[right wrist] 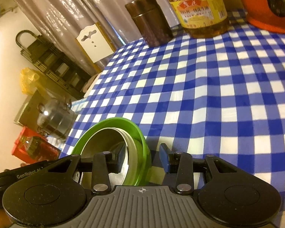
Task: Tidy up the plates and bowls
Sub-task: 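Lower the steel cup into the green bowl, then grip the green bowl rim, then lift the green bowl with nested bowls using both tools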
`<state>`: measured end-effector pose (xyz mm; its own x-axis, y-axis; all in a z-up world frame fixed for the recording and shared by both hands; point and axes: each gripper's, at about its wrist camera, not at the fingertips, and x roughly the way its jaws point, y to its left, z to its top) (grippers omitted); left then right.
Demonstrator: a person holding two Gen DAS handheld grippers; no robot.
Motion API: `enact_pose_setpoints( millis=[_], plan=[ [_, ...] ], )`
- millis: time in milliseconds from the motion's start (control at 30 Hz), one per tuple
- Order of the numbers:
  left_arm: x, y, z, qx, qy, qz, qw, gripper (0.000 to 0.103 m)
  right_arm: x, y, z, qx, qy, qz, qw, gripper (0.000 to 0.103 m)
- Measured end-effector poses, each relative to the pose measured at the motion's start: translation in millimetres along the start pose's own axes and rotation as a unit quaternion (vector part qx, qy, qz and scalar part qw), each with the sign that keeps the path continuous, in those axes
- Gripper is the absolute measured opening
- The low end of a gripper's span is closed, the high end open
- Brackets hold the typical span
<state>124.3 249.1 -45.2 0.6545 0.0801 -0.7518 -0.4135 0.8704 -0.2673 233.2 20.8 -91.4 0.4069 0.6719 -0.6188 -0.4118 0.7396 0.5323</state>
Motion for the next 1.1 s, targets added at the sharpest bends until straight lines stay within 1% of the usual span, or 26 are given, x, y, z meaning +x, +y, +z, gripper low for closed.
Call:
enact_pose_setpoints(
  millis=[200, 267, 300, 367, 667, 967, 1100],
  plan=[
    [7.3, 2.1, -3.2, -0.005, 0.007, -0.007, 0.9999, 0.025, 3.0, -9.2, -1.2, 0.025, -0.005, 0.019, 1.000, 0.040],
    [8.1, 2.0, -3.6, -0.004, 0.007, -0.008, 0.9999, 0.026, 6.3, -11.6, -1.1, 0.034, 0.000, 0.025, 0.999, 0.039],
    [9.0, 2.1, -3.7, -0.004, 0.007, -0.009, 0.9999, 0.026, 8.2, -12.3, -0.7, 0.036, 0.002, 0.027, 0.999, 0.037],
    [10.2, 2.3, -3.7, -0.006, 0.008, -0.011, 0.9999, 0.026, 10.0, -12.4, -0.4, 0.038, 0.004, 0.037, 0.999, 0.029],
    [14.0, -0.8, -2.4, -0.003, 0.011, -0.012, 0.9999, 0.025, 9.9, -13.1, 0.5, 0.039, 0.006, 0.031, 0.999, 0.027],
    [17.8, -0.6, -2.5, -0.006, 0.012, -0.012, 0.9998, 0.025, 11.8, -5.8, -0.2, 0.033, 0.008, 0.026, 0.999, 0.027],
    [19.7, 1.8, -2.0, -0.014, 0.012, -0.018, 0.9997, 0.026, 15.5, -10.5, -4.9, 0.048, 0.007, 0.033, 0.998, 0.029]
  ],
)
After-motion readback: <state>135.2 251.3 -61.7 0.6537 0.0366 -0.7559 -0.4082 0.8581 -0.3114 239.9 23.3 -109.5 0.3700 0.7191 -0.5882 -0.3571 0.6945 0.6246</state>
